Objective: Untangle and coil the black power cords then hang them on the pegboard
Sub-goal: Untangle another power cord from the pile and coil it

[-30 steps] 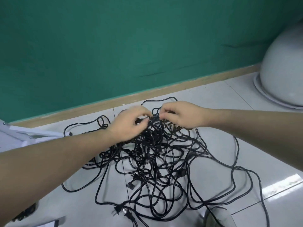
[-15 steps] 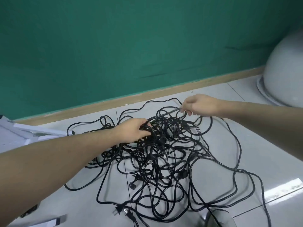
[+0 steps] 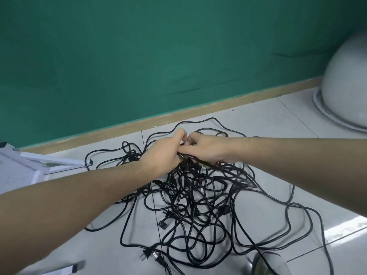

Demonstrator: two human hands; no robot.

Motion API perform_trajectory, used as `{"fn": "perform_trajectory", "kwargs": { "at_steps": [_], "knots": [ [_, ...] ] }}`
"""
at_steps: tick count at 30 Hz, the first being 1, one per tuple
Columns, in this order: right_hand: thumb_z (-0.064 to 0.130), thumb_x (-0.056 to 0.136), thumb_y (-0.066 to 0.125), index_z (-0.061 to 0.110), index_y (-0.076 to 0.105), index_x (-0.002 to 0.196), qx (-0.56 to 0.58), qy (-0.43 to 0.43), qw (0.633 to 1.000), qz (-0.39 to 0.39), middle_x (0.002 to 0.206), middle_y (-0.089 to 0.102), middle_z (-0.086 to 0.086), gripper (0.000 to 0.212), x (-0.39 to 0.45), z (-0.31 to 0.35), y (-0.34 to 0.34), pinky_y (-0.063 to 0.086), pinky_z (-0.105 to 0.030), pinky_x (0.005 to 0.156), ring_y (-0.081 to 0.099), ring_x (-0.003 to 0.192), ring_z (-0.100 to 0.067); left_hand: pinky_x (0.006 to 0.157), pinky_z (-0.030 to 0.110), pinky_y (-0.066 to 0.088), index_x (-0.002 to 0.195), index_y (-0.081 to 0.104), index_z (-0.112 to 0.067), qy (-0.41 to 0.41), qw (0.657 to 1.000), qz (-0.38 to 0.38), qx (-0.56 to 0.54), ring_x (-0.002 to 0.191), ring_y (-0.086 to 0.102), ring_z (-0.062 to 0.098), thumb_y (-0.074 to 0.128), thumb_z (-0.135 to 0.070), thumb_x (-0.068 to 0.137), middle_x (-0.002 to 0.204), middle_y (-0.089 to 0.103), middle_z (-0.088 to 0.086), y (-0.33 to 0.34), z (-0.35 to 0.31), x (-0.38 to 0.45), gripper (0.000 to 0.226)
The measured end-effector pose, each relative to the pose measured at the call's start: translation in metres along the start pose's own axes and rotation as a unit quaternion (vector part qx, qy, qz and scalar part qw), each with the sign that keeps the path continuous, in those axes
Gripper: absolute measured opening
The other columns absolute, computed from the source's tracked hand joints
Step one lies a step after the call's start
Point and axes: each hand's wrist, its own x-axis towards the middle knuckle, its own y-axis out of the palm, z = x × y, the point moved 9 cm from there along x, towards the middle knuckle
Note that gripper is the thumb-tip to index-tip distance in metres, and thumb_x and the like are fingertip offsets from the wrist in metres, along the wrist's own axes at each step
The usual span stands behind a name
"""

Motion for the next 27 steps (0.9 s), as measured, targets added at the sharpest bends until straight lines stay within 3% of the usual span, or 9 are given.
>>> {"fn": "perform_trajectory", "kwargs": {
  "at_steps": [3,6,11,16,18,20,22,24,27],
  "knots": [
    [0.037,0.100,0.059,0.015,0.058,0.103,0.039,-0.005,0.997,0.067,0.078,0.057,-0.002,0.022,0.000,-0.001,0.000,0.040,-0.026,0.053,0.049,0.058,-0.015,0.065,0.040,0.049,0.110,0.030,-0.028,-0.006,1.000,0.000,0.006,0.073,0.060,0.026,0.069,-0.041,0.093,0.079,0.064,-0.005,-0.003,-0.002,-0.005,0.045],
    [0.023,0.106,0.050,0.011,0.062,0.122,-0.088,0.006,0.993,0.084,0.075,0.063,0.002,0.023,-0.003,-0.005,-0.014,0.046,-0.019,0.052,0.054,0.050,-0.006,0.066,0.037,0.041,0.111,0.033,-0.029,-0.007,0.998,-0.008,0.058,0.078,0.058,0.023,0.070,-0.050,0.090,0.080,0.059,-0.009,-0.007,-0.006,-0.006,0.048],
    [0.022,0.105,0.042,0.015,0.064,0.128,-0.208,0.029,0.978,-0.003,0.123,0.069,-0.010,0.033,-0.004,-0.025,-0.043,0.051,-0.033,0.095,0.066,0.108,-0.028,0.090,0.033,0.039,0.106,0.057,-0.034,0.077,0.990,0.003,0.116,0.097,0.060,0.013,0.065,-0.059,0.091,0.095,0.061,-0.017,-0.008,-0.012,-0.017,0.030],
    [0.039,0.094,0.069,0.017,0.075,0.097,-0.103,-0.032,0.986,-0.124,0.098,0.074,-0.003,0.023,-0.008,-0.020,-0.077,0.050,-0.023,0.077,0.067,0.088,-0.013,0.101,0.035,0.029,0.142,0.050,-0.040,0.198,0.924,0.193,0.263,0.124,0.043,0.010,0.057,-0.028,0.098,0.134,0.049,-0.012,0.036,-0.011,-0.047,0.047],
    [0.035,0.094,0.070,0.016,0.076,0.097,-0.010,-0.081,0.986,-0.147,0.093,0.073,0.002,0.020,-0.014,-0.010,-0.084,0.042,-0.008,0.062,0.059,0.064,0.008,0.112,0.043,0.022,0.150,0.041,-0.039,0.174,0.891,0.273,0.320,0.138,0.029,0.015,0.056,-0.016,0.086,0.152,0.036,-0.008,0.048,0.004,-0.057,0.069],
    [0.033,0.094,0.071,0.016,0.074,0.092,0.050,-0.111,0.979,-0.165,0.082,0.070,0.011,0.017,-0.018,-0.002,-0.088,0.035,-0.005,0.049,0.052,0.048,0.008,0.120,0.055,0.008,0.149,0.042,-0.038,0.117,0.888,0.324,0.304,0.149,0.014,0.015,0.055,-0.026,0.085,0.160,0.027,-0.006,0.050,0.019,-0.060,0.066],
    [0.031,0.094,0.071,0.020,0.068,0.082,0.125,-0.118,0.968,-0.180,0.060,0.057,0.014,0.017,-0.021,-0.002,-0.095,0.029,-0.014,0.042,0.038,0.040,-0.002,0.121,0.059,0.012,0.124,0.056,-0.035,0.083,0.950,0.255,0.162,0.139,0.032,0.011,0.055,-0.039,0.088,0.142,0.046,-0.010,0.038,0.017,-0.052,0.036],
    [0.026,0.093,0.071,0.020,0.062,0.076,0.182,-0.120,0.959,-0.183,0.051,0.042,0.012,0.021,-0.023,-0.005,-0.105,0.023,-0.019,0.042,0.029,0.044,-0.007,0.102,0.045,0.039,0.090,0.051,-0.029,0.083,0.996,0.022,-0.011,0.101,0.049,0.007,0.057,-0.045,0.087,0.103,0.051,-0.014,0.000,0.012,-0.040,0.017],
    [0.019,0.095,0.067,0.018,0.055,0.076,0.249,-0.131,0.947,-0.157,0.050,0.035,0.015,0.023,-0.026,-0.007,-0.108,0.019,-0.019,0.043,0.024,0.046,-0.007,0.078,0.025,0.040,0.095,0.045,-0.025,-0.014,0.980,-0.145,-0.136,0.087,0.044,0.004,0.070,-0.034,0.090,0.095,0.040,-0.014,-0.022,0.033,-0.033,0.027]
  ]
}}
